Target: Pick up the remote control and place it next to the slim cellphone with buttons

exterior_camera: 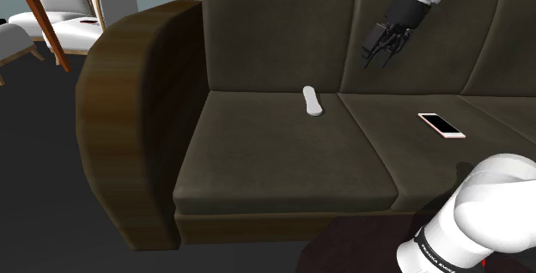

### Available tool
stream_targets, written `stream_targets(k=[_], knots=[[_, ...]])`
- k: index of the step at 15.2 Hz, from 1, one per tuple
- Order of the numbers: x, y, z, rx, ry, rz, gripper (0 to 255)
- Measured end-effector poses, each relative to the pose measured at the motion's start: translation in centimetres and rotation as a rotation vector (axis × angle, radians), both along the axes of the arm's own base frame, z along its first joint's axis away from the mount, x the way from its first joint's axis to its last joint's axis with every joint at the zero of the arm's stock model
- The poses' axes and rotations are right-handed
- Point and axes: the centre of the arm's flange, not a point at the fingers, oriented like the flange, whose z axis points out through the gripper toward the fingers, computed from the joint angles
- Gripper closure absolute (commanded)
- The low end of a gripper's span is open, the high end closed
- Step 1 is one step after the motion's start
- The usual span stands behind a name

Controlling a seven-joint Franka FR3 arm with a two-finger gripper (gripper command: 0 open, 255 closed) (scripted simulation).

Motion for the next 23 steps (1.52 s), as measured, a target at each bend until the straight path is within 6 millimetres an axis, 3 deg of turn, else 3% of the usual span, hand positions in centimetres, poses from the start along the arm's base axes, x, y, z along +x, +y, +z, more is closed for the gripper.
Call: stream_targets(k=[2,5,14,23], knots=[[0.5,-0.1,-0.3,-0.001,0.002,-0.007,0],[3.1,-0.9,-2.2,-0.009,0.013,-0.044,0],[12.8,-3.3,-8.2,-0.035,0.046,-0.175,0],[21.6,-7.9,-15.0,-0.061,0.080,-0.306,0]])
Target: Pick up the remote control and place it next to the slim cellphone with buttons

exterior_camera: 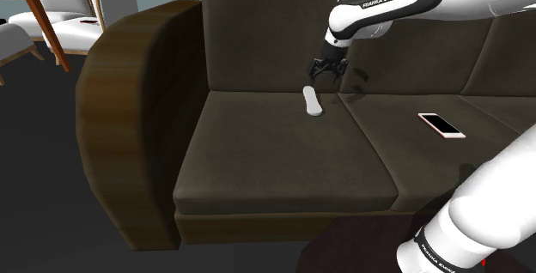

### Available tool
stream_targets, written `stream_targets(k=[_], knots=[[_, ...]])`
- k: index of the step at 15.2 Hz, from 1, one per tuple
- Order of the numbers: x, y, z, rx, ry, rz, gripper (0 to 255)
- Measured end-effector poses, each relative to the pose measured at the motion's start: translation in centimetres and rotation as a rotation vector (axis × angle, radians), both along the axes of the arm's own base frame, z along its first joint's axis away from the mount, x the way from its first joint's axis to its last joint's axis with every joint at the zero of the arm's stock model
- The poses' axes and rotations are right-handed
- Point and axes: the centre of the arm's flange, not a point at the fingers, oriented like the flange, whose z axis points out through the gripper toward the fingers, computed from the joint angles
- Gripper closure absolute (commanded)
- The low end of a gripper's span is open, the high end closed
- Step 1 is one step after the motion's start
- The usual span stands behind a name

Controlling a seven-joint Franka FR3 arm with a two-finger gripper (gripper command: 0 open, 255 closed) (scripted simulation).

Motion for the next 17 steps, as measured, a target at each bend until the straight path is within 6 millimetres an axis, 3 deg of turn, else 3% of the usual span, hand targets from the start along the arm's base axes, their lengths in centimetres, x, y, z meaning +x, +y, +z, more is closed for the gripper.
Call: stream_targets(k=[12,17], knots=[[10.1,-7.7,-8.9,-0.036,0.046,-0.175,0],[11.7,-9.3,-12.3,-0.042,0.054,-0.204,0]])
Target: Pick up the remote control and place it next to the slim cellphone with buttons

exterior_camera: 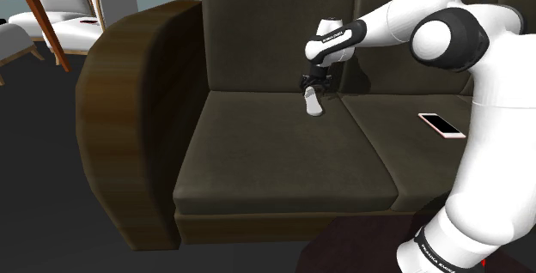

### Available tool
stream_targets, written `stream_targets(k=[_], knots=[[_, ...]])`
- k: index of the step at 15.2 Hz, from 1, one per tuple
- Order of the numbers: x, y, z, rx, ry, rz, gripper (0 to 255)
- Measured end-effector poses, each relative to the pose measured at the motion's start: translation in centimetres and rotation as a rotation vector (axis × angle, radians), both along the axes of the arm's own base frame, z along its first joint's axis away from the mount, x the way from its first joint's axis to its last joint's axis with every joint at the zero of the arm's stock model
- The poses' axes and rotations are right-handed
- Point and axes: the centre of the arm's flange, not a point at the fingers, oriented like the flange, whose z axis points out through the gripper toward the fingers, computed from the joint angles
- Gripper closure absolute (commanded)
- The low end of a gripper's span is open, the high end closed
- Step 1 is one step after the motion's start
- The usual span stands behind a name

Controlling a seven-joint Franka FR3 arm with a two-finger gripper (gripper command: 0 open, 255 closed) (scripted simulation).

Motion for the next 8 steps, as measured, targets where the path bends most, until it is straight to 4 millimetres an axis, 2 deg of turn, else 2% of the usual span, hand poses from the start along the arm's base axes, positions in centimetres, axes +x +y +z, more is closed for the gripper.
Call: stream_targets(k=[4,8], knots=[[0.3,-0.2,-1.9,0.000,0.000,-0.001,0],[0.4,-0.3,-2.4,0.000,0.000,-0.001,0]])
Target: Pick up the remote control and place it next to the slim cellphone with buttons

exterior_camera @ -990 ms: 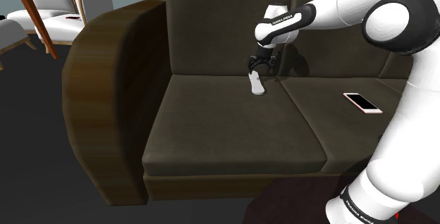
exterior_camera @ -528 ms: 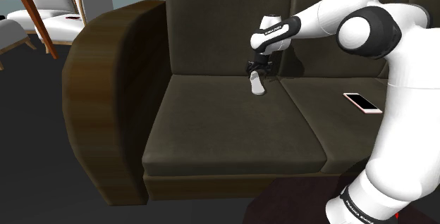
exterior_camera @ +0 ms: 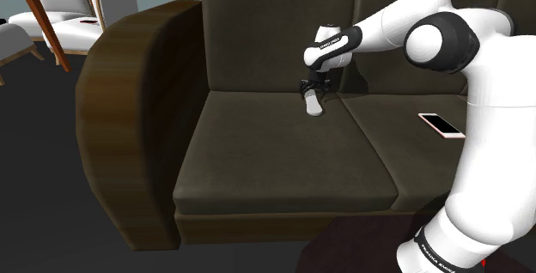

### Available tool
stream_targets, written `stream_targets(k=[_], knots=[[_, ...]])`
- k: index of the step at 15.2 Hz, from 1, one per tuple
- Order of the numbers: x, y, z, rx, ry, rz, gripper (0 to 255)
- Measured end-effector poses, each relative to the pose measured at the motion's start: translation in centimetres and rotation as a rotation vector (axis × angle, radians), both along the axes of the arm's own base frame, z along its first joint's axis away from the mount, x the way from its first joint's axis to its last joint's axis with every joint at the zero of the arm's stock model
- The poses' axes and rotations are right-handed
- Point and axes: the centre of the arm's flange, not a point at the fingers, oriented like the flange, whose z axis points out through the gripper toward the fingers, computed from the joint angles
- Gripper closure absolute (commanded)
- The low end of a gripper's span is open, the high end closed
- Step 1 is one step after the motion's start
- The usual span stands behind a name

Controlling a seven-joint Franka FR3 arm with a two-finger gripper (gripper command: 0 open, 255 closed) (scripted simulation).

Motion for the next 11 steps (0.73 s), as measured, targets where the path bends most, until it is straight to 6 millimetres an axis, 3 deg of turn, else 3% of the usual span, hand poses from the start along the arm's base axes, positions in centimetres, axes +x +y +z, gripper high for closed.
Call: stream_targets(k=[3,4,11], knots=[[0.00,0.00,-0.02,0.000,0.000,0.000,0],[0.00,0.00,-0.02,0.000,0.000,0.000,255],[-0.01,-0.01,-0.01,0.000,0.000,0.000,255]])
